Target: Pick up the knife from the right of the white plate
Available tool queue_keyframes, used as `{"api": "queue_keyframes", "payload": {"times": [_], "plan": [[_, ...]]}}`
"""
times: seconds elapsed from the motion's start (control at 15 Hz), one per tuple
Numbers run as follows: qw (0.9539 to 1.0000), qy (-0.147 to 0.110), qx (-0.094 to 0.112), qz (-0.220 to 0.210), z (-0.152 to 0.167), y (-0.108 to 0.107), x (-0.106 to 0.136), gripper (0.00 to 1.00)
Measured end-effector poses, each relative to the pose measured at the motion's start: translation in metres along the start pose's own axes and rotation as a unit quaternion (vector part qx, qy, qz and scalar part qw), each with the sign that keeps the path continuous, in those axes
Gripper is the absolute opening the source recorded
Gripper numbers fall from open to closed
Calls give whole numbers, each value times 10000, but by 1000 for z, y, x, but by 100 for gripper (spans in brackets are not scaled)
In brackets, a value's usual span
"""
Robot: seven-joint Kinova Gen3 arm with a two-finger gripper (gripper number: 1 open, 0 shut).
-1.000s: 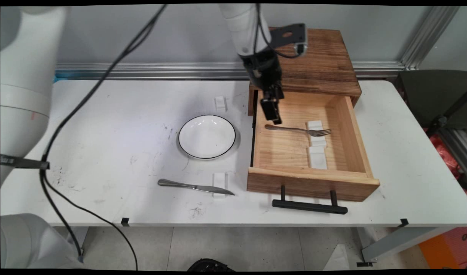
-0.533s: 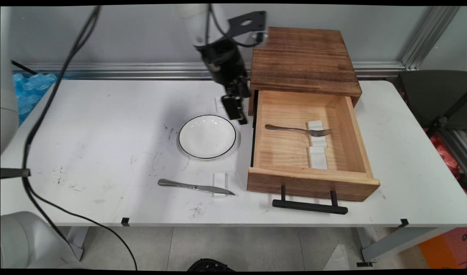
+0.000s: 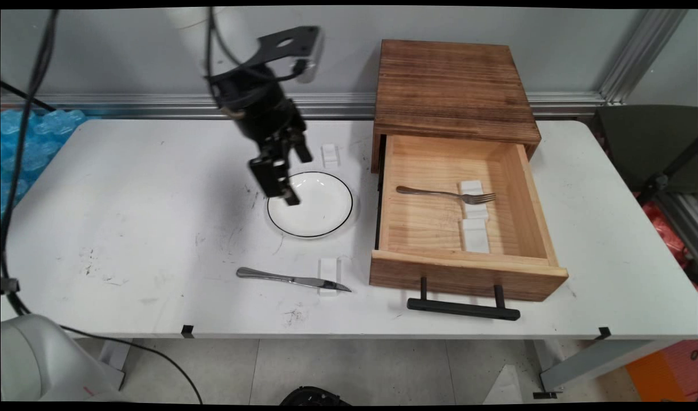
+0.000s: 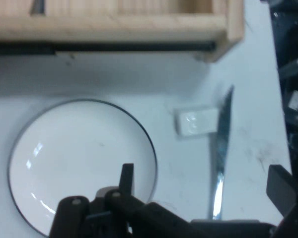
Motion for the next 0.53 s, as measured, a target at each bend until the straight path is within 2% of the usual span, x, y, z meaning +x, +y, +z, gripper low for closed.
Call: {"api": "queue_keyframes", "payload": {"times": [0.27, 0.53], "plan": [[9998, -148, -106, 32, 3, 20, -35, 100], [9995, -243, -165, 95, 16, 34, -59, 100]]}}
